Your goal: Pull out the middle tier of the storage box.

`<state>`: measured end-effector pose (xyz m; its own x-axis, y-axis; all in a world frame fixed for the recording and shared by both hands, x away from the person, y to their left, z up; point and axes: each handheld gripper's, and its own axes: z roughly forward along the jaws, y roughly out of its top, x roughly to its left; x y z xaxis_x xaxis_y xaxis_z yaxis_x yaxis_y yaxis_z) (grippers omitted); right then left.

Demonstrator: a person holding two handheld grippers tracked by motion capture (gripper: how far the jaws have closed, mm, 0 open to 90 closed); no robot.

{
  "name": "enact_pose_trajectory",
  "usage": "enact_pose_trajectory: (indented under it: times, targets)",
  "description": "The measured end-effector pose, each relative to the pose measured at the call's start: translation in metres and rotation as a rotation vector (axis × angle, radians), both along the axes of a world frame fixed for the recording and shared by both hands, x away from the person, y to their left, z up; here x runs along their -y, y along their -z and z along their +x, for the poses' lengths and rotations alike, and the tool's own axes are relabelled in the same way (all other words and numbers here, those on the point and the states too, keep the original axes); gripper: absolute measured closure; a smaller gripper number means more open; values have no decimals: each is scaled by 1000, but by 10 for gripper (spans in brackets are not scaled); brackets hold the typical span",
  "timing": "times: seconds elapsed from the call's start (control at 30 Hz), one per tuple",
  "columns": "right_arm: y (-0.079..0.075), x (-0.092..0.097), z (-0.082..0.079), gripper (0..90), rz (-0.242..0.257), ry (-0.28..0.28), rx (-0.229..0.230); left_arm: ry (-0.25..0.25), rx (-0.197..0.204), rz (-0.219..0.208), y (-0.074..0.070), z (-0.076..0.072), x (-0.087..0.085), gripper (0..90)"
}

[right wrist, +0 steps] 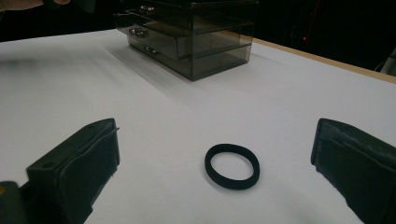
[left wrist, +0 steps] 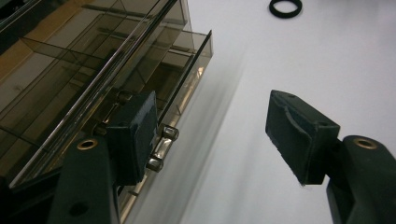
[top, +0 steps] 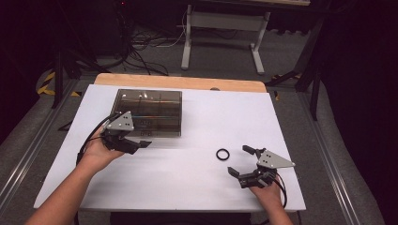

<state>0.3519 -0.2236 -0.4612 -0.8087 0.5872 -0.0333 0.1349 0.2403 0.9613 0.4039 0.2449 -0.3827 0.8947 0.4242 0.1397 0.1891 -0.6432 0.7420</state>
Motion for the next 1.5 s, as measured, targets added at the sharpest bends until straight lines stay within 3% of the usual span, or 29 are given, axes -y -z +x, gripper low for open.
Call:
enact_pose_trajectory:
  times: [0.17, 0.4, 0.47, 0.6, 0.97, 1.17, 1.5]
  targets:
    - [0, 0, 0, 15, 0, -2, 0, 29, -4, 97, 0, 8, 8, 361]
    - [0, 0, 0, 15, -1, -3, -1, 47, 3, 163, 1, 14, 17, 382]
    - [0, 0, 0, 16, 0, -3, -2, 47, 5, 215, 2, 16, 21, 389]
    - [0, 0, 0, 15, 1, -3, -2, 51, 12, 266, 4, 19, 26, 397]
    - [0, 0, 1, 16, 6, -7, -4, 49, 2, 318, 11, 29, 31, 440]
    - [0, 0, 1, 16, 5, -8, -8, 56, 15, 378, 15, 31, 35, 462]
    - [0, 0, 0, 15, 8, -12, -6, 40, 5, 396, 19, 36, 37, 538]
